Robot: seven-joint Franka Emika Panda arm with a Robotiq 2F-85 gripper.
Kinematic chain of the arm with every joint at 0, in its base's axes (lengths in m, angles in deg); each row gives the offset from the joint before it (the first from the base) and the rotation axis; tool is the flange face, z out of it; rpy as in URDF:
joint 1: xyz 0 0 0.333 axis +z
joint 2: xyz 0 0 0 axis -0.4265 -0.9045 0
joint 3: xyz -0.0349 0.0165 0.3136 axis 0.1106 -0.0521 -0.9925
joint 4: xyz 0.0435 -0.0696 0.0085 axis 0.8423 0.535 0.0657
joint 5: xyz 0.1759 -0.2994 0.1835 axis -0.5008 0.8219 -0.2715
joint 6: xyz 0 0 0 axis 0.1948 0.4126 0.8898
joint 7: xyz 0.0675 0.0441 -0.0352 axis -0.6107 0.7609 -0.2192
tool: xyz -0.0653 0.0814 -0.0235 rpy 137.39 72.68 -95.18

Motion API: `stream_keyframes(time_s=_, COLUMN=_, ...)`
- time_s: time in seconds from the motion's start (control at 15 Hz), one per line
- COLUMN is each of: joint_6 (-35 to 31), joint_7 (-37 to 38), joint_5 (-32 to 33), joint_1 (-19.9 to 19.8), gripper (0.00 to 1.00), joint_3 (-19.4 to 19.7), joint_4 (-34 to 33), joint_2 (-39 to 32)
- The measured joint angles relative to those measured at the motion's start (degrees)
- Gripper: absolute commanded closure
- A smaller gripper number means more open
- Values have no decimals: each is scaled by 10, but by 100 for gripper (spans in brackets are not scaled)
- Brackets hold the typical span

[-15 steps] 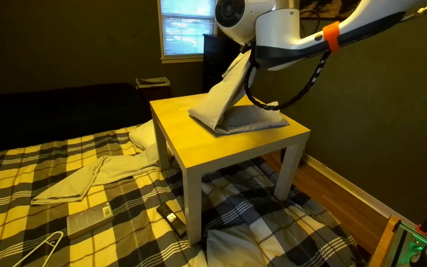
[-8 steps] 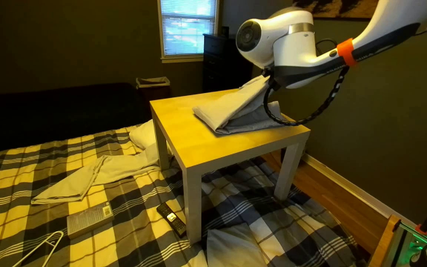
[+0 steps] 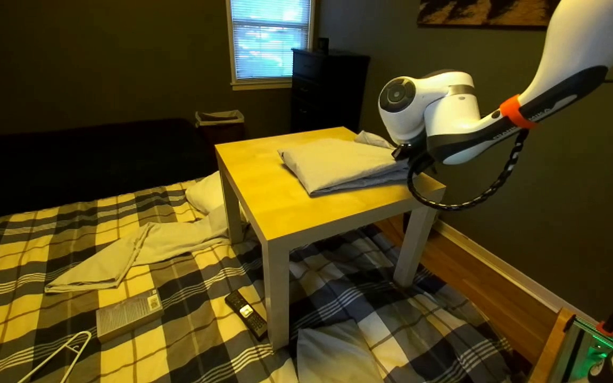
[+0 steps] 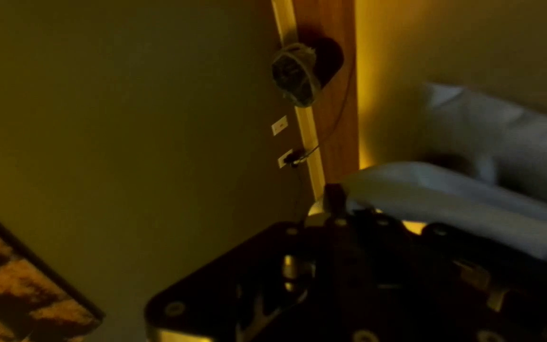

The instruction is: Fold the bed sheet

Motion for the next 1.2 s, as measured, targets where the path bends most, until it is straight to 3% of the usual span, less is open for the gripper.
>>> stream_keyframes(time_s=0.13, joint_6=-57, joint_7=-11, joint_5=-28, joint_1=-14, gripper=100, joint_3=12, joint_4=15, joint_2=-4)
stream_keyframes(time_s=0.2, joint_6=-81, joint_7=-25, joint_5=-46, joint_1=-19, gripper=73, joint_3=15, joint_4=20, joint_2=-6)
stream_keyframes(time_s=0.4, joint_6=-109, joint_7=-66, joint_5=-90, joint_1=-27, gripper=59, joint_3=22, joint_4=24, joint_2=-8)
stream_keyframes(time_s=0.87, joint_6=-64, joint_7=-178, joint_5=-195, joint_1=-16, gripper=6, joint_3=10, joint_4=-32, joint_2=42)
stream_keyframes(time_s=0.93, joint_6=-64, joint_7=-170, joint_5=-184, joint_1=-12, gripper=1, joint_3=5, joint_4=-44, joint_2=51)
stream_keyframes(time_s=1.2, joint_6=-51, joint_7=-81, joint_5=-133, joint_1=2, gripper=0, joint_3=-17, joint_4=-99, joint_2=47)
